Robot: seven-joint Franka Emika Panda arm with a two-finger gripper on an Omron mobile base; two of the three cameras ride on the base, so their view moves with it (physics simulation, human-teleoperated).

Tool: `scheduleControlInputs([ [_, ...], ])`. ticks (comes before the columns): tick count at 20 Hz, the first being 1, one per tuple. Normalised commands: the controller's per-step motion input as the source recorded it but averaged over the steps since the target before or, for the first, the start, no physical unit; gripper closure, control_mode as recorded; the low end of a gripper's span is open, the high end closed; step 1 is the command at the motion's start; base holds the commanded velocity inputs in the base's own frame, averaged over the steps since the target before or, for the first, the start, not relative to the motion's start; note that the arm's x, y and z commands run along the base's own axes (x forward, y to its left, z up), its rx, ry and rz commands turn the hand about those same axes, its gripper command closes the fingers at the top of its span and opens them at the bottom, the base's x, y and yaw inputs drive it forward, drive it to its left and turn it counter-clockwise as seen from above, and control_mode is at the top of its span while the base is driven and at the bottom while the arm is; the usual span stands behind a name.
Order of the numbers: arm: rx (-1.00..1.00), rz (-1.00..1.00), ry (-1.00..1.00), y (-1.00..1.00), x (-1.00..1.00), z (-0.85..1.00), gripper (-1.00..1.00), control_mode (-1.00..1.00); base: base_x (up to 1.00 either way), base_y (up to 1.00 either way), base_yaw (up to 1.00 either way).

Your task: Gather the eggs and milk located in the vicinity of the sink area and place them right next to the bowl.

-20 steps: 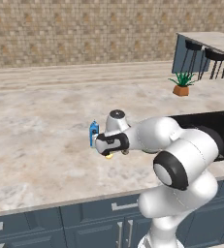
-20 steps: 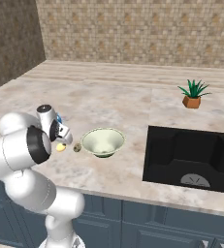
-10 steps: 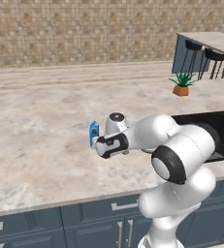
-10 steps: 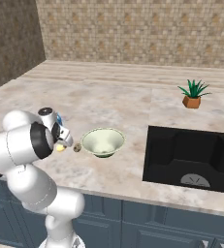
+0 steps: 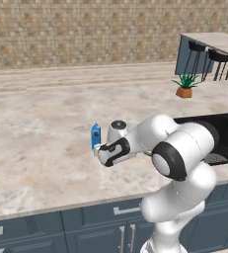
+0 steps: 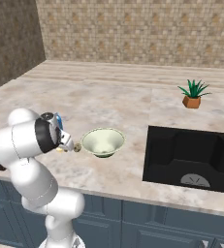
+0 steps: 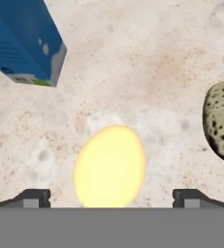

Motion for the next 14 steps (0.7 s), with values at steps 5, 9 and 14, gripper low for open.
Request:
scheduleControlInputs([
  [5, 0.00, 0.00, 0.00, 0.00, 0.05, -0.09, -1.00, -1.00, 0.00, 0.00, 0.00],
  [9, 0.00, 0.00, 0.00, 0.00, 0.09, 0.00, -1.00, -1.00, 0.00, 0.00, 0.00],
  [14, 0.00, 0.00, 0.00, 0.00, 0.09, 0.00, -1.00, -1.00, 0.00, 0.00, 0.00],
])
